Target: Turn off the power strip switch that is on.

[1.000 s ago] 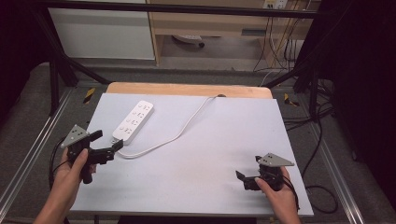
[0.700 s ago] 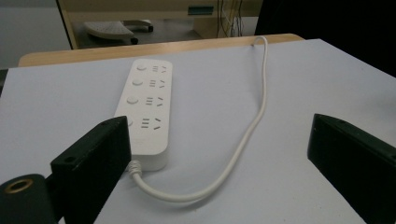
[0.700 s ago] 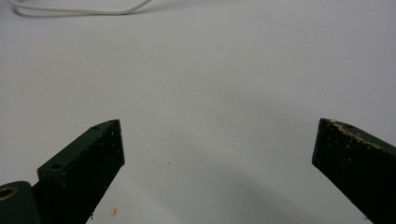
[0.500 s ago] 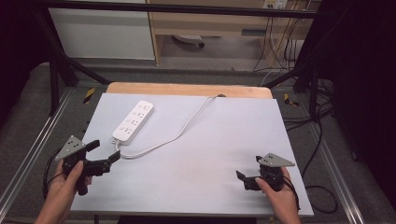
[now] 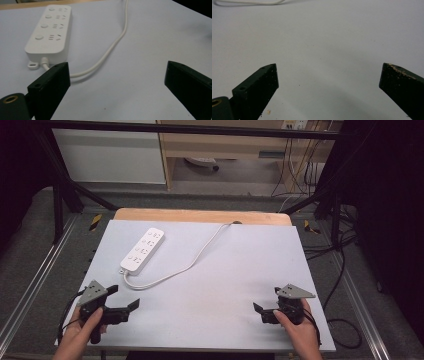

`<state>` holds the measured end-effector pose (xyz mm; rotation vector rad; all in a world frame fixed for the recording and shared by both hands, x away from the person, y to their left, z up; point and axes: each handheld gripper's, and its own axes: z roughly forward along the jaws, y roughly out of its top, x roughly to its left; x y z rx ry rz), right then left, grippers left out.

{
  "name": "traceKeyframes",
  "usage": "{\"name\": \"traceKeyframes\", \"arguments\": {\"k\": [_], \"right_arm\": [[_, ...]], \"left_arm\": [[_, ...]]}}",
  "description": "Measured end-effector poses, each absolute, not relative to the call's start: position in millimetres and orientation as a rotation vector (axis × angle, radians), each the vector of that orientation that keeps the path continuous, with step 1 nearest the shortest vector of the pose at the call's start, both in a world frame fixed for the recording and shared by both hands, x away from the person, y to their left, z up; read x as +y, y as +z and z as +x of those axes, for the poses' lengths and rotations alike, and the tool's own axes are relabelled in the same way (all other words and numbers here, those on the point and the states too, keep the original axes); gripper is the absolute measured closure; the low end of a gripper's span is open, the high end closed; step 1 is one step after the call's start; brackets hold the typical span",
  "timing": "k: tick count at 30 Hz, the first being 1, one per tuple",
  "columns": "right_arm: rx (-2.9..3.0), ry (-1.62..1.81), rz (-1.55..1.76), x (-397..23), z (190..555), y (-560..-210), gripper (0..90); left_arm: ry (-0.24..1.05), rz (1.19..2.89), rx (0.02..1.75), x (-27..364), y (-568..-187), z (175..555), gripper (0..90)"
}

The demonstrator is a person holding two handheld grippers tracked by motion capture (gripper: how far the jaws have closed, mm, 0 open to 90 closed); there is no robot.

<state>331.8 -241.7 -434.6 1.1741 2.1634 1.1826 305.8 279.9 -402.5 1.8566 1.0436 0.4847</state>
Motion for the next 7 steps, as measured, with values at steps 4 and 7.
{"name": "traceKeyframes", "arguments": {"k": [4, 7], "right_arm": [[2.151, 1.146, 1.207, -242, 334, -438, 3.1], [2.156, 1.043, 1.262, -242, 341, -448, 3.4]], "left_arm": [[0.488, 1.906, 1.014, 271, -419, 303, 5.9], [0.472, 1.881, 1.045, 273, -426, 305, 6.6]]}}
